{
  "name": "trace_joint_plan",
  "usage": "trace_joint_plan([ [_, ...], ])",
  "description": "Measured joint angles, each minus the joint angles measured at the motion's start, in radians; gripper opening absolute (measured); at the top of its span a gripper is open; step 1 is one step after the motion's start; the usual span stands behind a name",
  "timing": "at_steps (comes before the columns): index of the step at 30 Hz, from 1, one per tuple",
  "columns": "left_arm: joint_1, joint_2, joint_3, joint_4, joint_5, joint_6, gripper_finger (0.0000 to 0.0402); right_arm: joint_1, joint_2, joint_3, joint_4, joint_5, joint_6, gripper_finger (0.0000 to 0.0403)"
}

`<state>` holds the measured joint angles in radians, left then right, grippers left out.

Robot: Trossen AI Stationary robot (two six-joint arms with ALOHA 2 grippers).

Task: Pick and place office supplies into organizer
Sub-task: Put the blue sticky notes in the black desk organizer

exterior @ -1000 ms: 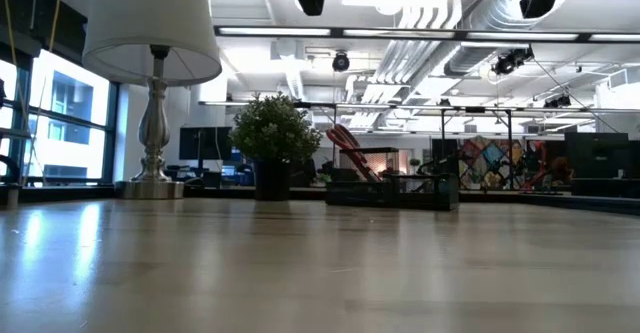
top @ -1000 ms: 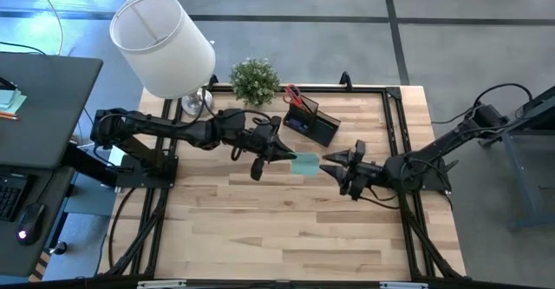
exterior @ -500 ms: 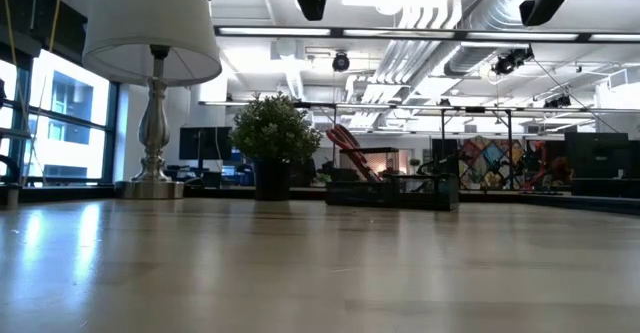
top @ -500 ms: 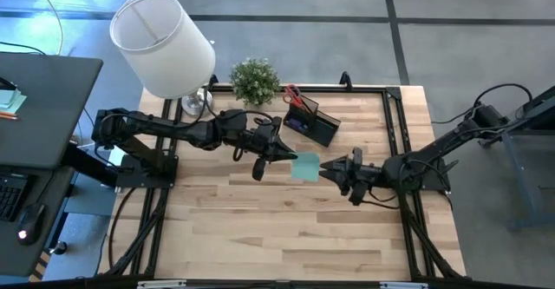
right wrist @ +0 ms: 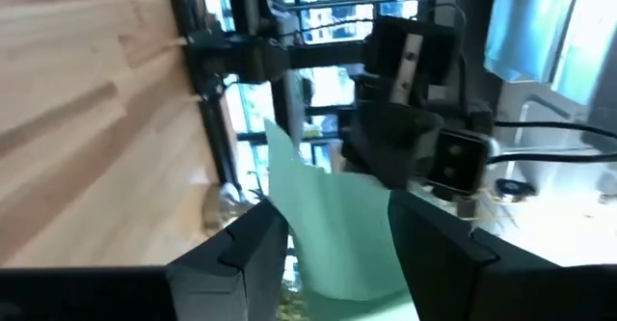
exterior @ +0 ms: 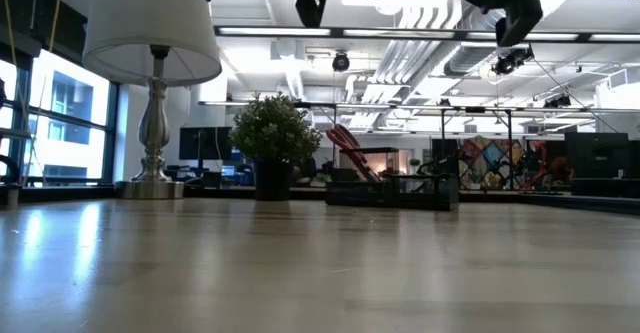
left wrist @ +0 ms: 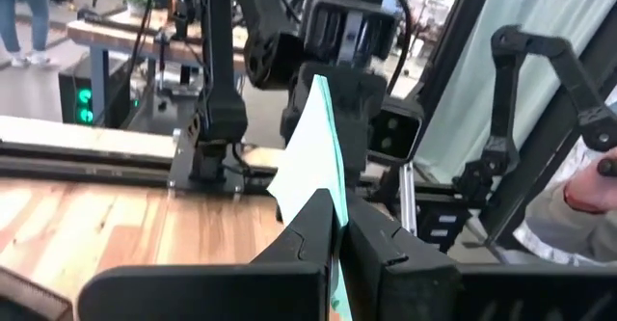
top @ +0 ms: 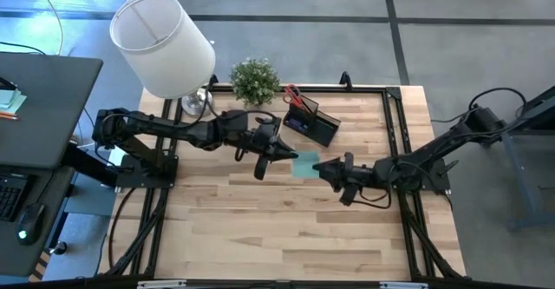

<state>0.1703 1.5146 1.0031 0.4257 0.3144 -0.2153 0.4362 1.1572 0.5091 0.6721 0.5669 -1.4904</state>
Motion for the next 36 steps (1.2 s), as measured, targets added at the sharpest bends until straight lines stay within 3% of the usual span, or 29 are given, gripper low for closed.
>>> trace_joint_plan([
  [6, 0.0, 0.0, 0.0, -0.024, -0.001, 0.005, 0.0, 0.0, 0.009, 0.0, 0.088, 0.024, -0.03, 0.0149],
  [16, -0.003, 0.0, 0.0, -0.056, 0.005, 0.03, 0.0, -0.048, 0.009, 0.0, 0.09, 0.001, 0.142, 0.0104],
  [26, -0.01, 0.0, 0.0, -0.056, 0.012, 0.054, 0.0, -0.089, 0.009, 0.0, 0.087, -0.027, 0.234, 0.0151],
  [36, -0.009, 0.0, 0.0, -0.058, 0.019, 0.058, 0.0, -0.089, 0.009, 0.0, 0.027, 0.022, 0.286, 0.0179],
])
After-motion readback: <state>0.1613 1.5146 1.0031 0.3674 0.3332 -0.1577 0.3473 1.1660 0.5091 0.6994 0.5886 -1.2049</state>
